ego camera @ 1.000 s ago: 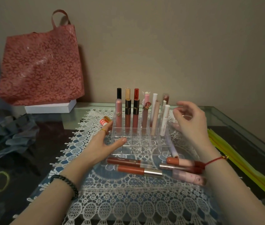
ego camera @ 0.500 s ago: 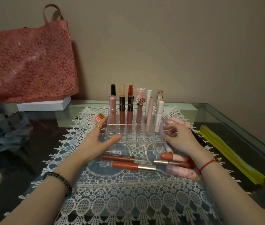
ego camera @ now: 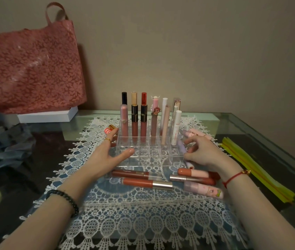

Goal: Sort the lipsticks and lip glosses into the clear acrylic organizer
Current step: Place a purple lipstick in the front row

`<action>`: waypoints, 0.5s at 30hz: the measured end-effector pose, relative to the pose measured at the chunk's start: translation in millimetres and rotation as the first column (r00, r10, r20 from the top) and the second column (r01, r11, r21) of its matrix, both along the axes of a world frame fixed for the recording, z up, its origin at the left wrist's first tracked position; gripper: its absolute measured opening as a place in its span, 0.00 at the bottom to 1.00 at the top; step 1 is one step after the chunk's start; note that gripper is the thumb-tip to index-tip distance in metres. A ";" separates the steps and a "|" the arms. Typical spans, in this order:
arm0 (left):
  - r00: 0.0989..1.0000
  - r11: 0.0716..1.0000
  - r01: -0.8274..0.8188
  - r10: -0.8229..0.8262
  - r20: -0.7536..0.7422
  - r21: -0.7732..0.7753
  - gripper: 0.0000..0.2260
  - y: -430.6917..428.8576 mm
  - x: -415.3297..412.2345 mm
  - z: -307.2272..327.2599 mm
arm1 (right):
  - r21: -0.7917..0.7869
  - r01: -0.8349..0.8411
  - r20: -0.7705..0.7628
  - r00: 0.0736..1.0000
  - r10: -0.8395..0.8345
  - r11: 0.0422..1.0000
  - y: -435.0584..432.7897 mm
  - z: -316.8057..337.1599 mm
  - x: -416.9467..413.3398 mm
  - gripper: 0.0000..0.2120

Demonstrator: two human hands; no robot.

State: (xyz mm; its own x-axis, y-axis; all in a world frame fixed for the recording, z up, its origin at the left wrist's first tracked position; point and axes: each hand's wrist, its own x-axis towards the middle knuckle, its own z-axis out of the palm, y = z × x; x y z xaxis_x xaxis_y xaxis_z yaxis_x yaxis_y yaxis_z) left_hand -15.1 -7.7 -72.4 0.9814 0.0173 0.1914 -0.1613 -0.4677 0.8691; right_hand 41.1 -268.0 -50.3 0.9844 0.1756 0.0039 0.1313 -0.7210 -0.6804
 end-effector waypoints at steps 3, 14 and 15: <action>1.000 1.000 0.004 -0.004 -0.002 -0.012 0.42 -0.5 -0.2 0.3 | 0.013 0.026 -0.003 1.000 -0.026 1.000 0.8 0.7 -0.4 0.23; 0.999 0.999 -0.029 0.029 0.029 0.015 0.41 -0.3 0.2 -0.7 | 0.520 0.214 -0.144 0.976 -0.163 0.827 -5.0 14.7 -8.7 0.13; 0.997 0.998 -0.041 0.038 0.069 0.052 0.40 -1.8 -0.5 0.6 | 0.560 0.209 -0.125 0.978 -0.167 0.802 -6.1 17.0 -10.0 0.16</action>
State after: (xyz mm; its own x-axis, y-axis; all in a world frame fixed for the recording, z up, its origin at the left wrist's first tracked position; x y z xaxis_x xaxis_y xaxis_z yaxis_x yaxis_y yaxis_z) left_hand -15.6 -9.5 -71.8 0.9647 0.0440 0.2595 -0.1997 -0.5199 0.8306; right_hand 31.1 -274.1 -33.3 0.9994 -0.0260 -0.0213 -0.0263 -0.2103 -0.9773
